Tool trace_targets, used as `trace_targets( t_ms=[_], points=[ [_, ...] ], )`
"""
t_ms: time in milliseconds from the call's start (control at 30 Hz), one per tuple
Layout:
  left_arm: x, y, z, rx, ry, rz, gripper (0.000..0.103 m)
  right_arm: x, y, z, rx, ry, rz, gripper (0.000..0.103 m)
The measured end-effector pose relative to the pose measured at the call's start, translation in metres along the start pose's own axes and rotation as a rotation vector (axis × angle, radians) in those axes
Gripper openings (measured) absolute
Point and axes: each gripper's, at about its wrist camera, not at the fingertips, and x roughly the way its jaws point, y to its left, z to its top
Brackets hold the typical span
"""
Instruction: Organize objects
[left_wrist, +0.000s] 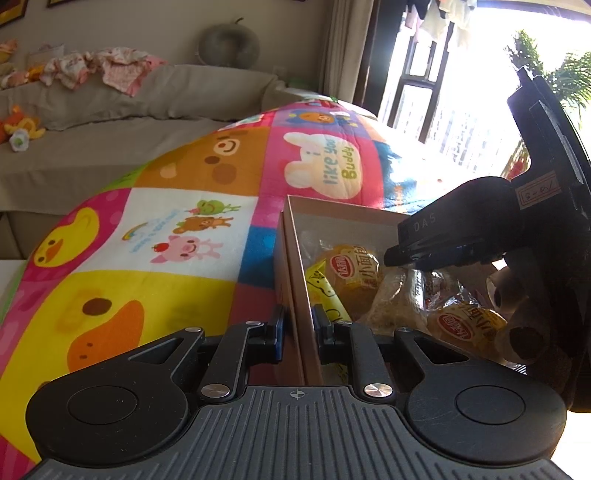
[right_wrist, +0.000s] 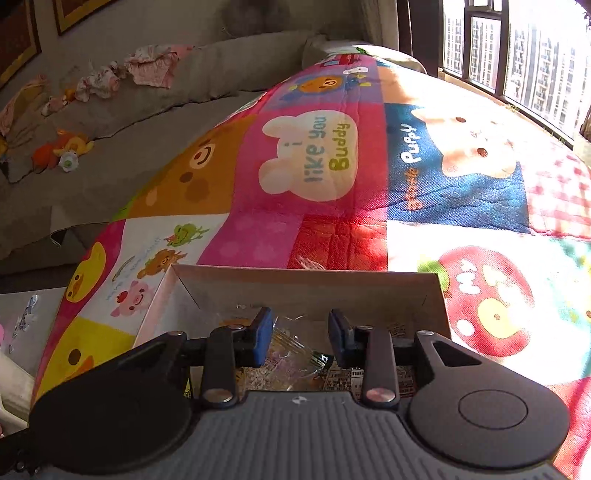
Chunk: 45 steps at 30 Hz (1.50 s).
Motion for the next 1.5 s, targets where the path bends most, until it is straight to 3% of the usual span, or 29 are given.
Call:
trace_targets(
  t_ms=[67, 267, 400, 533, 633, 733, 767, 967, 1100, 1167, 1233, 1300, 1333, 1400, 1500],
  points=[
    [0.001, 0.000, 0.000, -0.002, 0.000, 0.001, 0.018, 0.006, -0.009, -0.004, 0.026, 0.029, -0.008, 0.032],
    [0.001, 0.000, 0.000, 0.000, 0.002, -0.003, 0.018, -0.012, -0.019, -0.012, 0.010, 0.001, 0.010, 0.029],
    [0.001, 0.001, 0.000, 0.000, 0.005, -0.011, 0.018, -0.047, -0.025, -0.024, -0.011, -0.053, 0.035, 0.030],
    [0.001, -0.001, 0.000, 0.009, 0.007, -0.005, 0.018, -0.089, -0.039, -0.051, -0.064, -0.118, -0.012, 0.030],
    [0.001, -0.002, 0.000, 0.015, 0.012, 0.002, 0.018, -0.118, -0.052, -0.075, -0.092, -0.150, -0.028, 0.035],
    [0.001, -0.005, 0.001, 0.026, 0.020, 0.014, 0.017, -0.139, -0.064, -0.104, -0.121, -0.160, -0.013, 0.050],
    [0.001, -0.007, 0.002, 0.030, 0.024, 0.016, 0.017, -0.141, -0.066, -0.113, -0.130, -0.157, -0.005, 0.054],
    [0.013, -0.027, 0.012, 0.078, 0.054, 0.026, 0.017, -0.123, -0.067, -0.157, -0.137, -0.116, 0.028, 0.057],
    [0.052, -0.060, 0.040, 0.146, 0.028, -0.025, 0.012, -0.098, -0.078, -0.151, -0.068, -0.110, 0.015, 0.057],
    [0.078, -0.075, 0.056, 0.196, 0.009, -0.014, 0.018, -0.089, -0.086, -0.142, -0.042, -0.132, -0.035, 0.058],
    [0.107, -0.084, 0.066, 0.246, 0.037, 0.038, 0.035, -0.076, -0.101, -0.125, 0.013, -0.150, -0.089, 0.058],
    [0.131, -0.078, 0.070, 0.246, 0.060, 0.093, 0.066, -0.063, -0.119, -0.110, 0.085, -0.153, -0.102, 0.058],
    [0.138, -0.071, 0.070, 0.222, 0.052, 0.075, 0.078, -0.058, -0.124, -0.105, 0.110, -0.155, -0.111, 0.058],
    [0.143, -0.059, 0.072, 0.167, 0.045, 0.071, 0.085, -0.049, -0.134, -0.099, 0.145, -0.157, -0.136, 0.058],
    [0.131, -0.051, 0.075, 0.131, 0.045, 0.073, 0.078, -0.046, -0.136, -0.103, 0.156, -0.151, -0.126, 0.058]
  ],
)
